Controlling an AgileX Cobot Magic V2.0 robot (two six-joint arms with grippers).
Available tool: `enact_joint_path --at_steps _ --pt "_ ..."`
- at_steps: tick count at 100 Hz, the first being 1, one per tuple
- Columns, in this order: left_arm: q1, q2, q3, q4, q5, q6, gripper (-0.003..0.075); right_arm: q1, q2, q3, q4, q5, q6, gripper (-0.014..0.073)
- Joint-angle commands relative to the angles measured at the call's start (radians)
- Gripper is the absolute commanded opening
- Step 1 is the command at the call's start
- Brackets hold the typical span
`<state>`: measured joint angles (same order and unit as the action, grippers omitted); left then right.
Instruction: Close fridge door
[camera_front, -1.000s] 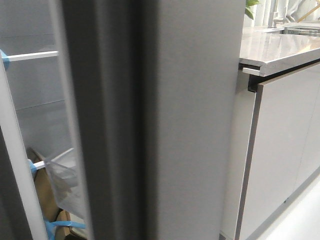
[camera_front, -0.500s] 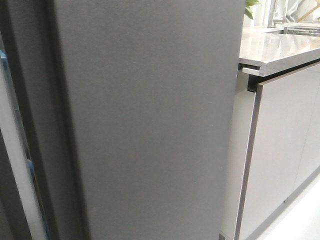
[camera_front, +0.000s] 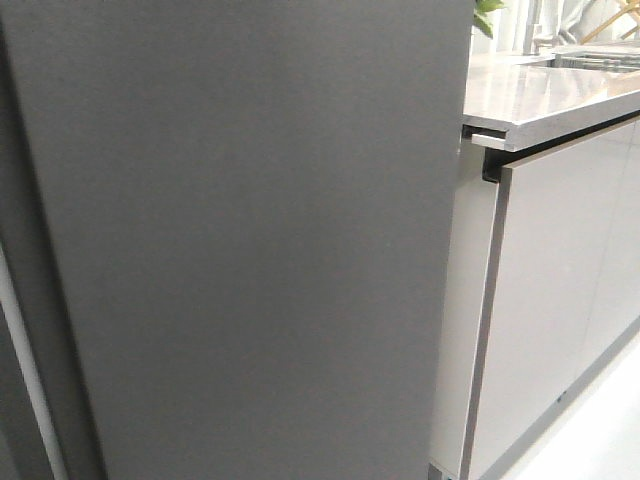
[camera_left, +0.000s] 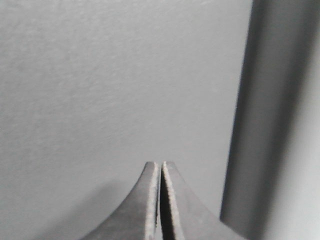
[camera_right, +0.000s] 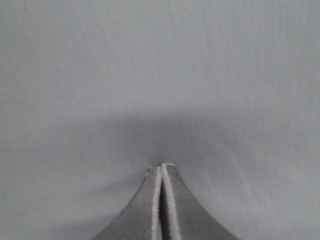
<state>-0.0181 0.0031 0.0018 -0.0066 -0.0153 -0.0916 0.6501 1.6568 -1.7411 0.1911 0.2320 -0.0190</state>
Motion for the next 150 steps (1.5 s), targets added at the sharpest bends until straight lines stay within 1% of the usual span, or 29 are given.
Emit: enact_joint_path --at_steps 1,27,36,53,64,76,100,114,125,135,144,150 --pt "-0.005 0.019 0.028 -0.002 -0.077 -0.004 -0.0021 0.001 -0.014 -0.039 0.001 -0.086 -0.002 -0.0076" --pt "-0.005 0.019 0.028 -0.002 -0.077 -0.004 -0.0021 -0.030 -0.004 -0.037 -0.021 -0.098 -0.002 -0.0076" --pt "-0.005 0.019 0.028 -0.002 -0.077 -0.004 -0.0021 -0.044 -0.018 -0.035 -0.051 -0.069 -0.002 -0.0076" --pt "-0.005 0.019 0.028 -0.002 -0.077 -0.004 -0.0021 -0.069 -0.078 -0.033 -0.116 0.032 -0.002 -0.0076" --pt "-0.005 0.019 0.028 -0.002 -0.077 -0.004 -0.0021 -0.097 -0.138 0.006 -0.133 0.031 -0.002 -0.0076" --pt "-0.005 0.019 0.028 -0.002 -0.077 -0.004 -0.0020 -0.151 -0.235 0.107 -0.133 0.011 0.019 -0.0076" --pt "-0.005 0.019 0.028 -0.002 -0.077 -0.004 -0.0021 -0.282 -0.462 0.402 -0.133 -0.079 0.040 -0.0076" --pt "-0.005 0.019 0.028 -0.002 -0.077 -0.004 -0.0020 -0.367 -0.594 0.547 -0.133 -0.086 0.040 -0.0076" --pt "-0.005 0.019 0.028 -0.002 -0.077 -0.004 -0.0021 -0.441 -0.692 0.642 -0.133 -0.086 0.046 -0.0076" --pt "-0.005 0.019 0.028 -0.002 -0.077 -0.004 -0.0021 -0.525 -0.772 0.731 -0.133 -0.086 0.087 -0.0076" --pt "-0.005 0.019 0.028 -0.002 -0.077 -0.004 -0.0020 -0.608 -0.850 0.810 -0.133 -0.087 0.091 -0.0076" --pt "-0.005 0.019 0.028 -0.002 -0.077 -0.004 -0.0021 -0.640 -0.901 0.858 -0.135 -0.091 0.089 -0.0076"
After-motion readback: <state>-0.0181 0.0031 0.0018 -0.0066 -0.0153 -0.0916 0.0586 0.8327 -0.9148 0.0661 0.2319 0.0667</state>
